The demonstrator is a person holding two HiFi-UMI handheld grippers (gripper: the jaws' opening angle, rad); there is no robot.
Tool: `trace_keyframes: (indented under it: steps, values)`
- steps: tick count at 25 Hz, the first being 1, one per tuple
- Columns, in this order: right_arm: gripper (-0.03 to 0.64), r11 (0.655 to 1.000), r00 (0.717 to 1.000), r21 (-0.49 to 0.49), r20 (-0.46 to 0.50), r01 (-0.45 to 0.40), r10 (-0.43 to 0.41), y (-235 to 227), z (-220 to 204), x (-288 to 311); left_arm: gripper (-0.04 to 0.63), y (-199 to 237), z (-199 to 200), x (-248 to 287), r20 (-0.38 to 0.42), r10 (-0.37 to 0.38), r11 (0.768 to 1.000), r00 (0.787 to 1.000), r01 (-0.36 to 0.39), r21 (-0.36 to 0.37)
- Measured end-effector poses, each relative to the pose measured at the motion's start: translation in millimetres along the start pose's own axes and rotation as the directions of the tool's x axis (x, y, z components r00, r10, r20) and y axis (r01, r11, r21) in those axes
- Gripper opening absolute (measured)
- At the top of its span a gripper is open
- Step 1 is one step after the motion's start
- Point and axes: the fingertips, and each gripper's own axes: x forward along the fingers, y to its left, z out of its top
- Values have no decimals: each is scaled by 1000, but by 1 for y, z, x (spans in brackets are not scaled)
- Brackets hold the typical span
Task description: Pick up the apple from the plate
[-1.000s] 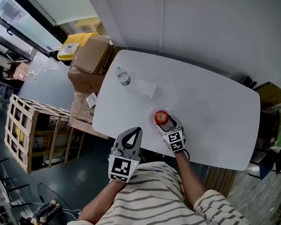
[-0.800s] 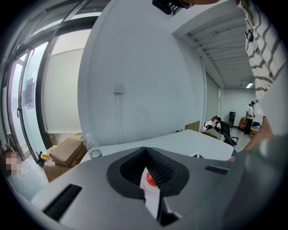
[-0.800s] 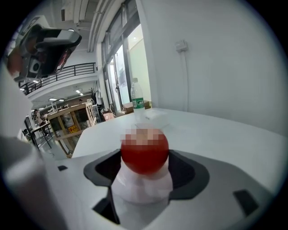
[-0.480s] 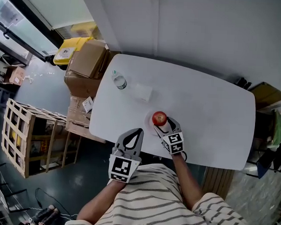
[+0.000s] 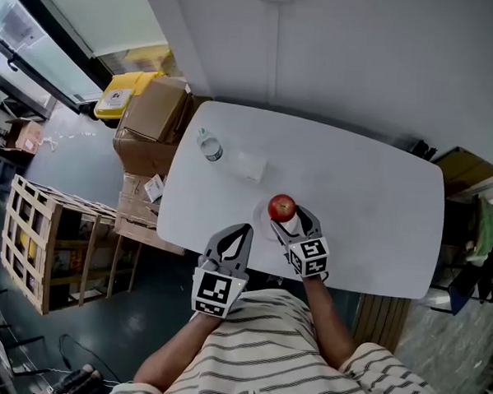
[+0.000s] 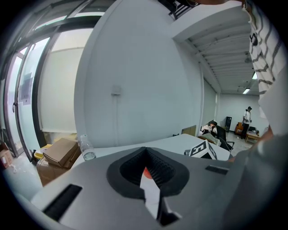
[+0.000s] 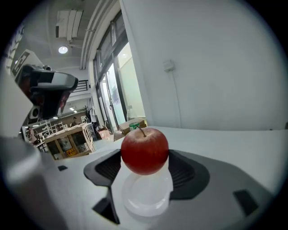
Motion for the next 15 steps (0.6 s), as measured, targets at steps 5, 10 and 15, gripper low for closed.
trace_keyframes:
  steps: [5, 10, 15]
  values:
    - [333, 1000, 999, 11, 38, -3, 3, 5, 16, -8, 3, 1, 2, -1, 9, -1, 1000, 1000, 1, -1]
    - [333, 1000, 997, 3, 72, -4, 4, 10, 34, -18, 3, 2, 5, -5, 20, 2, 1000, 1000, -2, 0]
    - [333, 1000, 993, -16, 120, 2, 0, 14, 58, -30, 3, 3, 6, -7, 25, 1, 1000, 1000, -1, -2]
